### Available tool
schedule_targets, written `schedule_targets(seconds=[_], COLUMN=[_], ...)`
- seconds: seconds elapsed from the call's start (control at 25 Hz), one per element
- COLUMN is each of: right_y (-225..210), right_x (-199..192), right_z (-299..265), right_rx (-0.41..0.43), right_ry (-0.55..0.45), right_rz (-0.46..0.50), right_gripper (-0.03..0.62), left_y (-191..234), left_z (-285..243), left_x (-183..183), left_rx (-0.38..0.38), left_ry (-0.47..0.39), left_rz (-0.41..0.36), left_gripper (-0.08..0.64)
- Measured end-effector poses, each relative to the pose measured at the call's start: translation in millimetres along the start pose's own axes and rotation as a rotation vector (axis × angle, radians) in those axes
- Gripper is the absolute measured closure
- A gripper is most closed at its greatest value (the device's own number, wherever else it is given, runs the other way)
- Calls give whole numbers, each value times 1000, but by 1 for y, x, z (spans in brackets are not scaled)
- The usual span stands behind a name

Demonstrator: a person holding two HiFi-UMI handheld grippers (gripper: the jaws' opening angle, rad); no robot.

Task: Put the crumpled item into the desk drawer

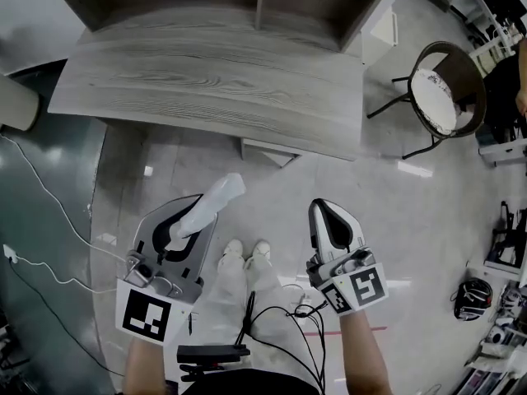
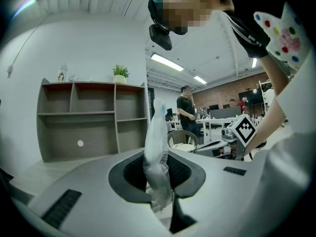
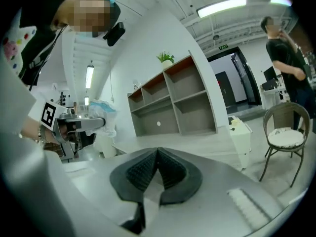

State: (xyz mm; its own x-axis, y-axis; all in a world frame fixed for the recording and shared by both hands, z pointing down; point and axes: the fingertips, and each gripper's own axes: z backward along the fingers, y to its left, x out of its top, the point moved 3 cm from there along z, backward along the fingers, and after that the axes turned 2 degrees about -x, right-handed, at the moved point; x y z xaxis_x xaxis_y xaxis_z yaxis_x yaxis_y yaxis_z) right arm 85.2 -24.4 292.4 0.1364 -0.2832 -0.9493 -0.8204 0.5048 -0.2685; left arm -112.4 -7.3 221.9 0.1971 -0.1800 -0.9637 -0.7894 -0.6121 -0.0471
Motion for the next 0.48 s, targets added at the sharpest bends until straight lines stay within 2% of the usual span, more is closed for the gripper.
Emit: schedule_targets(seconds=[0.36,0.48], right_y=[-33,-40], right_x=[-72,-97], right_z=[-49,-64], right_rx=[-23,-1], right_ry=[35,48], right_rz=[-132,-190], right_gripper=[583,554], left_y=[13,17], left_z=[-19,-26], left_x=[-52,-68], left_rx=[-1,2], left_ry=[14,20], left_rz=[14,23], left_gripper=[506,506])
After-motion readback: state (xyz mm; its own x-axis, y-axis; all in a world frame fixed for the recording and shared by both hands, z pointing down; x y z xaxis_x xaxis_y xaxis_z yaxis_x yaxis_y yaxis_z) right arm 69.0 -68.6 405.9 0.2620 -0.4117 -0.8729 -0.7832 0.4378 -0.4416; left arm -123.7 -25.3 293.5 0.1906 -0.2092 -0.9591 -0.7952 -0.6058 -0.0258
